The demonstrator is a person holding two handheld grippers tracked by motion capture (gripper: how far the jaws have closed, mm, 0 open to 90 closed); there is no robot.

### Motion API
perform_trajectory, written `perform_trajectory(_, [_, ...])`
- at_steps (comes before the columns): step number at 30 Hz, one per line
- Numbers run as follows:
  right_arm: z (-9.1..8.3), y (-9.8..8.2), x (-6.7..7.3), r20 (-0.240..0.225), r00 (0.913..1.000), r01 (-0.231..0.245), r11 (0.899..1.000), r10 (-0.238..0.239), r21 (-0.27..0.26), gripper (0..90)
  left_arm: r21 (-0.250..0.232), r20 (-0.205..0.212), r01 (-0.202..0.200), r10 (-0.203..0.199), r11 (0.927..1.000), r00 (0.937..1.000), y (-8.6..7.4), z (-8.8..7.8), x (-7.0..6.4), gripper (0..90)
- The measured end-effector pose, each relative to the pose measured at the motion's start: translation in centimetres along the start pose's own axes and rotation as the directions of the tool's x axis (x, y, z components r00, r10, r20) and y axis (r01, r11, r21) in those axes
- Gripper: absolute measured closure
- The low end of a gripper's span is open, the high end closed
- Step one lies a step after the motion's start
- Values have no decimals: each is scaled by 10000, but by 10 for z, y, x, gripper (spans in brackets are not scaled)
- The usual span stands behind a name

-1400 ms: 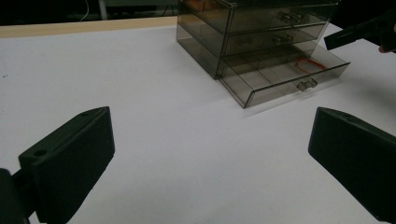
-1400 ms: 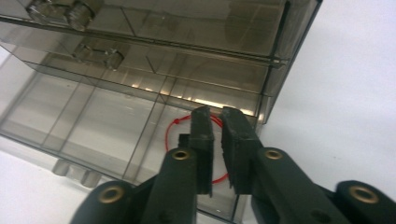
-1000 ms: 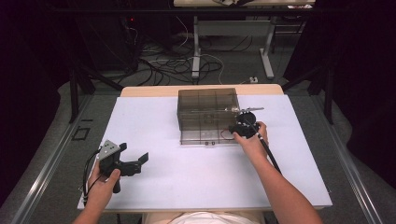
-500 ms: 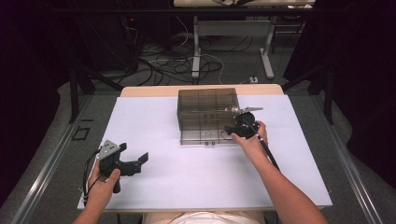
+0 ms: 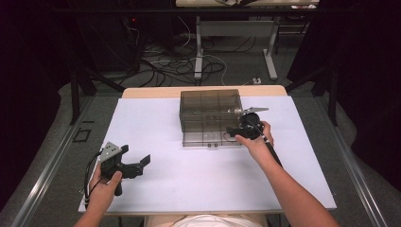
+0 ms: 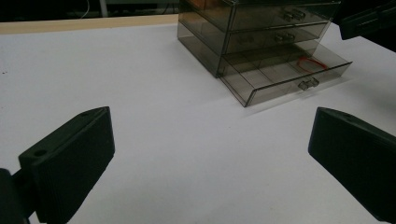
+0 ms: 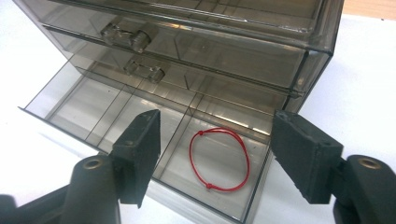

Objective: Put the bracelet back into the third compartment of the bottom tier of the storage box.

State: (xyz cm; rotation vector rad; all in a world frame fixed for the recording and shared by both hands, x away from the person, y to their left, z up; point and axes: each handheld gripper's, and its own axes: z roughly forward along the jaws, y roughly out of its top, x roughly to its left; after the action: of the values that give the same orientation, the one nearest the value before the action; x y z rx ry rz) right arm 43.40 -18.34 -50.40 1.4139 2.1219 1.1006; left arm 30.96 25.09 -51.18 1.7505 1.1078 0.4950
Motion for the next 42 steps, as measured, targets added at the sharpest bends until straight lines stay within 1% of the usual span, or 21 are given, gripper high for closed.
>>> perform_trajectory(1, [-1, 0, 1, -40, 10000, -65, 10000, 65, 21, 316, -7, 8, 20, -20, 10000, 10000, 0, 0, 0, 4])
perform_trajectory(2, [-2, 0, 1, -14, 10000, 26, 10000, -26, -38, 305, -76, -42, 3, -4, 10000, 10000, 0, 0, 0, 3])
perform_trajectory(5, [-6, 1, 2, -129, 9996, 262, 9994, -264, -229, 304, -92, -9, 75, -75, 9999, 10000, 0, 0, -1, 4])
perform_trajectory(9, [-12, 2, 3, -382, 9990, 237, 9994, -247, -270, 297, -101, 9, 68, -68, 9999, 10000, 0, 1, -1, 4])
perform_trajectory(12, [-17, 2, 5, -528, 9985, 95, 9995, -111, -303, 270, -70, 12, 78, -78, 9999, 10000, 0, 1, -2, 4])
perform_trajectory(14, [-20, 2, 6, -546, 9980, 303, 9989, -322, -345, 214, -94, 35, 70, -69, 9999, 10000, 0, 1, -1, 3])
perform_trajectory(16, [-22, 2, 7, -430, 9965, 694, 9968, -712, -402, 156, -85, 33, 59, -59, 9999, 10000, 0, 2, -1, 4])
perform_trajectory(20, [-32, 4, 10, -634, 9949, 745, 9956, -781, -568, 139, -89, 40, 63, -63, 9999, 10000, 0, 2, -1, 4])
perform_trajectory(22, [-33, 4, 11, -656, 9949, 732, 9957, -769, -570, 132, -100, 41, 64, -64, 9999, 10000, 0, 2, -2, 4])
perform_trajectory(23, [-38, 4, 12, -633, 9941, 846, 9943, -887, -644, 106, -104, 40, 67, -66, 9999, 10000, 0, 2, -2, 3])
perform_trajectory(25, [-40, 4, 13, -638, 9939, 852, 9941, -894, -665, 94, -110, 34, 70, -70, 9999, 10000, 0, 1, -2, 4])
perform_trajectory(31, [-55, 2, 15, -686, 9927, 940, 9925, -994, -778, 60, -55, 60, 60, -60, 10000, 10000, 0, 1, -2, 4])
perform_trajectory(33, [-60, -1, 15, -523, 9929, 1022, 9911, -1069, -848, 40, -61, 58, 61, -61, 10000, 10000, 0, 1, -2, 4])
perform_trajectory(37, [-68, -7, 13, -418, 9935, 1017, 9906, -1059, -909, 40, -60, 51, 44, -44, 10000, 10000, 0, 1, -2, 4])
perform_trajectory(39, [-75, -10, 11, -399, 9943, 943, 9906, -987, -988, 37, -50, 51, 67, -66, 10000, 10000, 0, 1, -2, 3])
perform_trajectory(40, [-81, -14, 9, -362, 9950, 892, 9902, -936, -1076, 32, -50, 55, 65, -65, 10000, 10000, 0, 1, -2, 4])
perform_trajectory(42, [-84, -16, 7, -357, 9954, 844, 9900, -889, -1128, 29, -50, 34, 54, -54, 10000, 10000, 0, 1, -2, 4])
